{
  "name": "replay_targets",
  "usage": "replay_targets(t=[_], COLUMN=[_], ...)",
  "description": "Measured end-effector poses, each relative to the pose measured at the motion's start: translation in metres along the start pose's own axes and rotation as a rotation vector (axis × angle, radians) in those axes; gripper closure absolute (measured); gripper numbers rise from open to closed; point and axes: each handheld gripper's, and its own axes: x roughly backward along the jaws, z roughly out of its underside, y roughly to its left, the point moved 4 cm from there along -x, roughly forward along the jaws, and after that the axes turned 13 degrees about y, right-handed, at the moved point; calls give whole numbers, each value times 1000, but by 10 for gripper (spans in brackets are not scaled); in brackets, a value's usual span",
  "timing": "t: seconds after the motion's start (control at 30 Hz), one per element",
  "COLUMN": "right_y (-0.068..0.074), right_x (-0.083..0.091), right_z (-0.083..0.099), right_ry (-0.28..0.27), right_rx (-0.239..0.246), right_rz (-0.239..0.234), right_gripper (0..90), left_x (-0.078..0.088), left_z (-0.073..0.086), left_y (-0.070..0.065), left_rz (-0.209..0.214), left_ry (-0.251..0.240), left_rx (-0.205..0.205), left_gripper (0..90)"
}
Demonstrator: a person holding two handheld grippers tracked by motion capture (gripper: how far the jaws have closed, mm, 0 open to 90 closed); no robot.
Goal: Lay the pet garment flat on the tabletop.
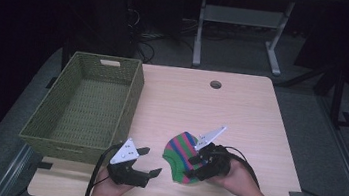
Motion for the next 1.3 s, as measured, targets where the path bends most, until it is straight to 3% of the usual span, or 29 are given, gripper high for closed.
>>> replay_targets(t=[0.53, 0.87, 1.13, 1.3], right_y=[6, 8, 11, 10], right_x=[-32, -42, -44, -43], right_z=[-8, -3, 0, 0], right_ry=[92, 103, 89, 87], right_rx=[37, 64, 109, 96], right_rz=[-2, 32, 127, 136], right_gripper=[477, 508, 634, 702], left_x=[2, 2, 2, 1], left_z=[0, 0, 0, 0], left_y=[1, 1, 1, 0], left_rz=[-4, -3, -6, -3], left_ry=[-8, -5, -10, -9], left_rx=[5, 3, 2, 2], left_gripper=[207, 207, 208, 208])
